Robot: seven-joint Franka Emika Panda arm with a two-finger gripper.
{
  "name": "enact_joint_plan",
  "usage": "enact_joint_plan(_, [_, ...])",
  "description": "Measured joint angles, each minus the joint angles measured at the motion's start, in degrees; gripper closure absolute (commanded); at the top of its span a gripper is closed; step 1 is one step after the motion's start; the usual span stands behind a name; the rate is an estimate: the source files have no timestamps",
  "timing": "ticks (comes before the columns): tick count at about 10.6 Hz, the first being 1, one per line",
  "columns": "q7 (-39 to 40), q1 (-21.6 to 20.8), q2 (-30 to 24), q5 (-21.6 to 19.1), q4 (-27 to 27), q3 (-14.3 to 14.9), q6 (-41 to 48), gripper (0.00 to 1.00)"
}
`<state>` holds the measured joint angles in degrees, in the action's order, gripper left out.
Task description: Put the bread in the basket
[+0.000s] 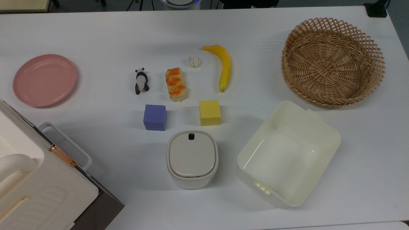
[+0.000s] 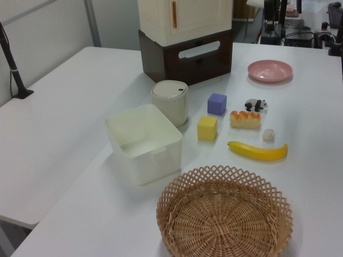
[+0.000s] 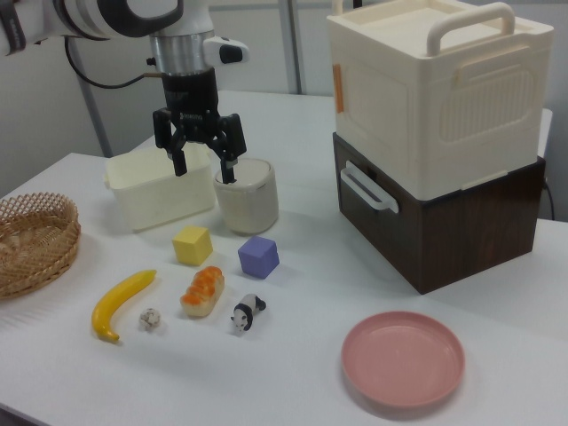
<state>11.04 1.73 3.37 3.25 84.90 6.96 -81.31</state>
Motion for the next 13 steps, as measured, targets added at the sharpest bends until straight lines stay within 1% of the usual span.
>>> enact_joint_plan(13, [0.0,-1.3,0.1,0.0,0.3,-0.2,0.0,0.0])
